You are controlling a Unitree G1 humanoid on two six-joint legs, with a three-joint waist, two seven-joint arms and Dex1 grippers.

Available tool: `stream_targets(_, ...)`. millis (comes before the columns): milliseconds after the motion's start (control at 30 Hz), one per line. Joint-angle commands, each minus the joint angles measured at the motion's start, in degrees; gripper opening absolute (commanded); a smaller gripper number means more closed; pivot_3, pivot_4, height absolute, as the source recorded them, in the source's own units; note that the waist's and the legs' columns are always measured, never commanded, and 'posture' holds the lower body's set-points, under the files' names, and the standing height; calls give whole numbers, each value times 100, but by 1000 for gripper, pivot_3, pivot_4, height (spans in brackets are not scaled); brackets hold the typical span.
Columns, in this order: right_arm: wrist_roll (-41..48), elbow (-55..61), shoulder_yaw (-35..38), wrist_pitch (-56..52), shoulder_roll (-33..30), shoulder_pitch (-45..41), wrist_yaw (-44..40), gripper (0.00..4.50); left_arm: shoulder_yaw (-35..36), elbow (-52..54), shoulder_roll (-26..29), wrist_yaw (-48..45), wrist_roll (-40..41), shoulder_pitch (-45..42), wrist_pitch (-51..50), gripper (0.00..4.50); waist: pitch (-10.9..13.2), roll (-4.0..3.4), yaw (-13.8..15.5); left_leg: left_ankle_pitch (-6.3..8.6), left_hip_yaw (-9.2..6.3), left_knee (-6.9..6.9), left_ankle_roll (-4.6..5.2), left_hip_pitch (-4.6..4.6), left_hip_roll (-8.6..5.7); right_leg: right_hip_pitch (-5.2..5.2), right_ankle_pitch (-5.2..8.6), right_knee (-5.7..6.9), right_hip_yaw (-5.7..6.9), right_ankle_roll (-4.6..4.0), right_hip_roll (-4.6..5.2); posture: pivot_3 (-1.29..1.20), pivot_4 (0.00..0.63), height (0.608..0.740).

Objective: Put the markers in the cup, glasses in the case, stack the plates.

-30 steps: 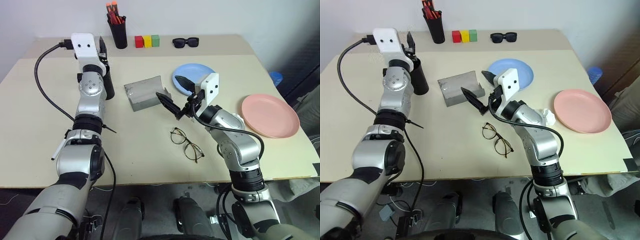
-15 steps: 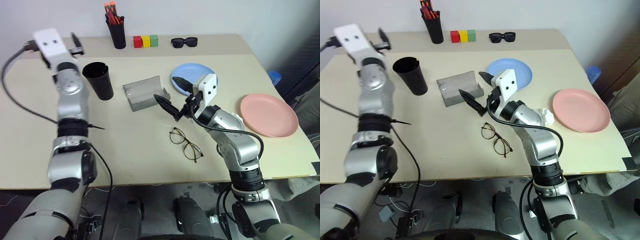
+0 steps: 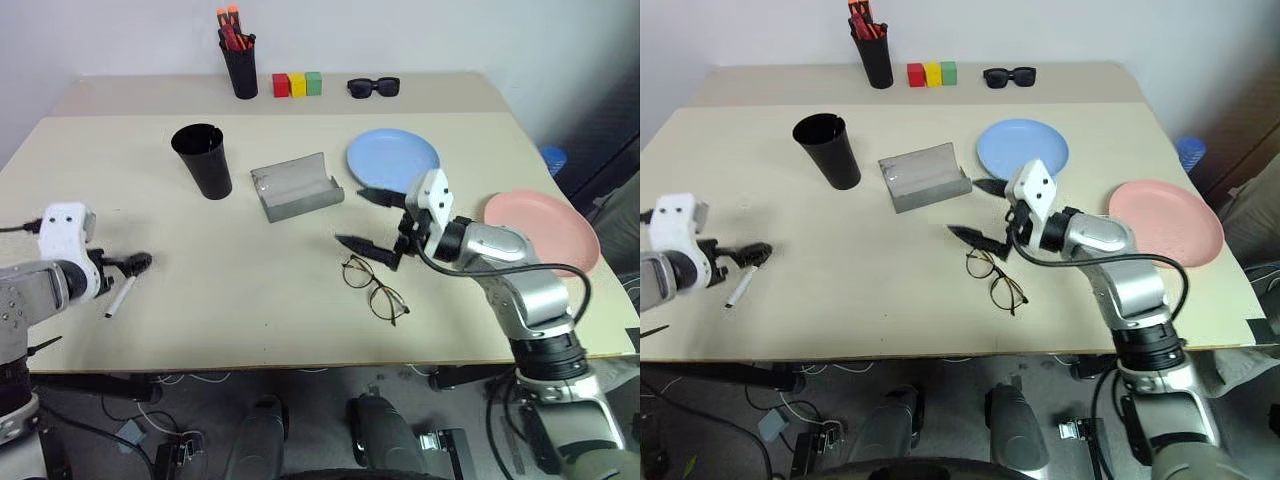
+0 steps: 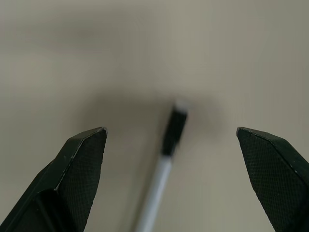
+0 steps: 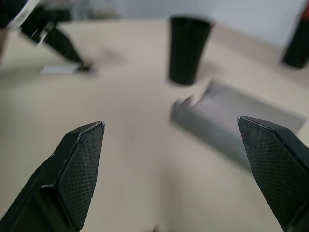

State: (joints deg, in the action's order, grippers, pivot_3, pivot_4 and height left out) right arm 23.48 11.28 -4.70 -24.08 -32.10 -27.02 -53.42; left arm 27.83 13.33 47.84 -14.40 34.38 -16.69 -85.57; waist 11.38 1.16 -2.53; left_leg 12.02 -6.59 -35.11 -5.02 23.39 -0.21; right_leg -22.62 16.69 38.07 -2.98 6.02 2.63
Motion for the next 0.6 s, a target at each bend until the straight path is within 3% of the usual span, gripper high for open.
stream_targets(33,57,228,64,99,-122,27,-173,4500,-55,133,155,-21,-150,46,-247,4424,0,0,-9,0,0,0,0,0,0,-1,0,0,0,0,0,0,150,740)
stream_targets(133,-5,174,110,210,-119,82,-164,4500,-347,52,305,-44,-343,231,-181,4424,0,0,-21,0,4,3,0,-2,2,-5,0,1,-3,-1,-1,0,150,740)
stream_targets(233,-38,106,134,351,-101,182,-175,4500,-399,-59,218,-75,-406,201,-167,3566,0,1,2,0,6,5,-1,0,2,-7,0,0,-4,-1,1,0,150,740)
stream_targets(467,-79,-17,176,635,-72,414,-194,4500,-310,-310,31,-48,-615,138,41,24,-1,-2,2,0,6,5,-1,-1,1,-5,0,-1,-4,-2,4,0,150,740)
stream_targets(600,-142,-137,159,800,-13,459,-153,4500,296,-323,-684,172,-664,-388,1203,24,-3,-5,26,0,7,4,-1,-4,2,-3,0,0,-4,-2,4,0,150,740)
